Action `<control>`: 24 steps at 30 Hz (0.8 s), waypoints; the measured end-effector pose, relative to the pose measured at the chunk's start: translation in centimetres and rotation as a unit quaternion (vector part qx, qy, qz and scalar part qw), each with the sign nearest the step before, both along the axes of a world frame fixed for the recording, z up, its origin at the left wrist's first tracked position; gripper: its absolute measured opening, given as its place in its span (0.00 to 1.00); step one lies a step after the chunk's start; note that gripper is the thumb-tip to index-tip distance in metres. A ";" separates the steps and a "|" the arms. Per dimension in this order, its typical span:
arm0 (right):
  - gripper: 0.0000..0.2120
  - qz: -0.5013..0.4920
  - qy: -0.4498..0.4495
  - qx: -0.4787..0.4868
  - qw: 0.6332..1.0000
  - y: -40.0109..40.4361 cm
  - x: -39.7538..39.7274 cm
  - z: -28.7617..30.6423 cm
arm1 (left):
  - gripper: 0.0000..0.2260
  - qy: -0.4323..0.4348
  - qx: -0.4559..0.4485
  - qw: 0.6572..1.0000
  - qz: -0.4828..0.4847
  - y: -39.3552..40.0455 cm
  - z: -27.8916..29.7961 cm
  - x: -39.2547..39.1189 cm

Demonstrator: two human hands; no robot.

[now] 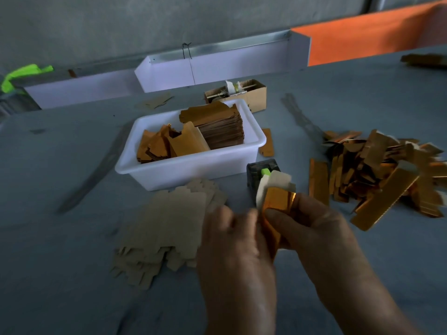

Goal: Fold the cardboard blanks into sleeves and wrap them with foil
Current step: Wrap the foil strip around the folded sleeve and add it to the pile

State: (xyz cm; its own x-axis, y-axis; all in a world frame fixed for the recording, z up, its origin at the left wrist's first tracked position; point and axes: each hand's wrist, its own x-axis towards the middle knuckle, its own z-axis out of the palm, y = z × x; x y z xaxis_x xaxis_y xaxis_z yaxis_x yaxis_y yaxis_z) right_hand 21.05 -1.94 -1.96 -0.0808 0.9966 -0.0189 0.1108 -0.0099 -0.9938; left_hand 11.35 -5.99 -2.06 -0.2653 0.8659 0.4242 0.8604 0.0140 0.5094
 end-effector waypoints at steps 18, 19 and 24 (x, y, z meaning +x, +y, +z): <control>0.08 -0.004 0.021 -0.018 1.000 0.8 0.7 0.0 | 0.05 -0.120 0.049 0.990 -0.051 -0.3 -0.8 0.8; 0.08 0.011 0.047 -0.027 0.998 0.9 0.8 0.0 | 0.03 -0.242 0.009 0.969 -0.051 -0.1 -0.4 0.5; 0.09 0.058 0.080 -0.029 0.995 1.2 1.4 1.1 | 0.13 -0.555 -0.182 0.804 -0.107 0.5 0.8 -1.5</control>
State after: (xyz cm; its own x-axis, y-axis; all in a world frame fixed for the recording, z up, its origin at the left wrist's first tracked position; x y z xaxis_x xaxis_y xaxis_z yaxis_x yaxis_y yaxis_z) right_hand 22.46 -0.73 -0.89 -0.2008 0.9782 -0.0532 -0.0441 -0.0633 -0.9970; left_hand 9.80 -5.52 -1.24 -0.1343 0.9551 -0.2641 -0.1201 0.2489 0.9611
